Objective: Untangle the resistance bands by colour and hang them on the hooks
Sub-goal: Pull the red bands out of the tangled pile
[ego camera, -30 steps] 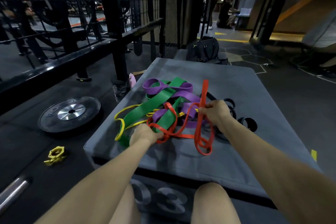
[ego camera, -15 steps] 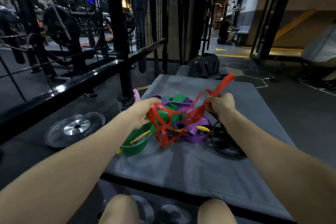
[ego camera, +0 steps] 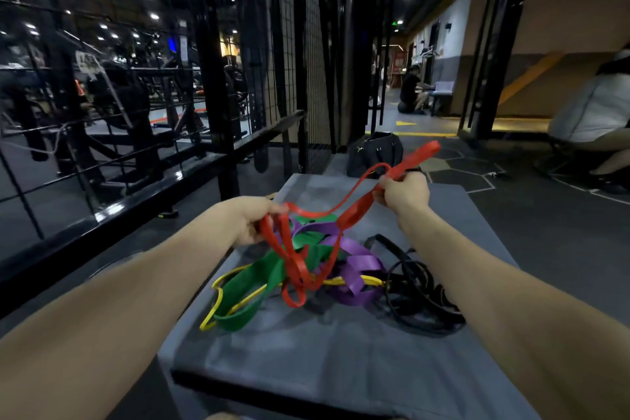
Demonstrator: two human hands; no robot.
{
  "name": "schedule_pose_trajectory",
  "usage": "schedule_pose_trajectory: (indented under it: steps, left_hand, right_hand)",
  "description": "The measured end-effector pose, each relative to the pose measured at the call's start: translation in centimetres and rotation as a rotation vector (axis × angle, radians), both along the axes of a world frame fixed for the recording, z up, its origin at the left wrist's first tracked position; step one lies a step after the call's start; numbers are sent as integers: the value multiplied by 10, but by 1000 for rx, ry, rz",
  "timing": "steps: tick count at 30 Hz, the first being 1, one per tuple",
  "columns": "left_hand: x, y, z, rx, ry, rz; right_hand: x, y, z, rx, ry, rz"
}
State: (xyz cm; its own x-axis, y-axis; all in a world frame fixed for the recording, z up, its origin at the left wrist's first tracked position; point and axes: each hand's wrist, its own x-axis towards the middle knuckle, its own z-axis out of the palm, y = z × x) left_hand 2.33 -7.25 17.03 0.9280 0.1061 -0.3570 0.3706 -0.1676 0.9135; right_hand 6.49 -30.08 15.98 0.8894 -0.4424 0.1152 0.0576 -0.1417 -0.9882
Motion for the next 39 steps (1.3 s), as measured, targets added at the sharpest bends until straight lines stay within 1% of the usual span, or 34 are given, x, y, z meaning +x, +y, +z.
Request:
schedule_pose_trajectory:
  steps: [2, 4, 5, 6, 9, 12, 14, 16, 18, 20, 21, 23, 26, 29, 30, 32, 34, 35, 37, 39]
  left_hand:
    - [0, -5, 3, -344, -42, 80]
    - [0, -15, 6, -632, -101, 109]
    - [1, -20, 7, -712, -134, 97]
    - [1, -26, 7, -728, -175, 60]
    - [3, -43, 2, -566, -323, -45]
    - [10, -49, -12, -366, -473, -52]
    - [13, -50, -19, -172, -563, -81]
    - [15, -48, -20, -18, -610, -118]
    - [17, -43, -19, 62, -587, -167]
    - [16, -40, -18, 160, -556, -230]
    - [16, -40, -19, 185, -547, -259]
    - [15, -44, -22, 174, -520, -298]
    - [14, -51, -23, 195, -473, -308]
    - [14, -52, -23, 339, -452, -263]
    - [14, -52, -23, 416, -461, -251]
    - [12, -53, -20, 642, -501, -260]
    - [10, -53, -16, 867, -509, -311]
    - [10, -52, -13, 940, -493, -352]
    - [9, -46, -10, 1032, -449, -448]
    - [9, -33, -10, 1040, -421, -518]
  right_hand:
    - [10, 2, -2, 22, -5, 26]
    - [20, 7, -6, 34, -8, 52]
    - [24, 11, -8, 39, -9, 62]
    - [30, 14, -13, 43, -6, 80]
    - [27, 31, -14, 35, 15, 148]
    - [14, 47, -13, 41, 41, 279]
    - [-3, 56, -6, 101, 75, 367]
    - [-11, 59, -5, 208, 104, 464]
    - [-14, 57, -6, 265, 149, 543]
    - [-15, 53, -9, 265, 172, 595]
    - [-16, 51, -9, 249, 178, 617]
    - [-17, 47, -10, 234, 187, 628]
    - [-20, 42, -11, 221, 218, 651]
    - [-22, 37, -8, 254, 230, 702]
    - [-23, 36, -8, 238, 225, 733]
    - [-24, 38, -8, 144, 205, 778]
    - [-24, 41, -10, -6, 178, 749]
    - [-26, 42, -10, -95, 162, 704]
    - [-23, 41, -11, -279, 123, 589]
    - [-20, 38, -12, -335, 92, 505]
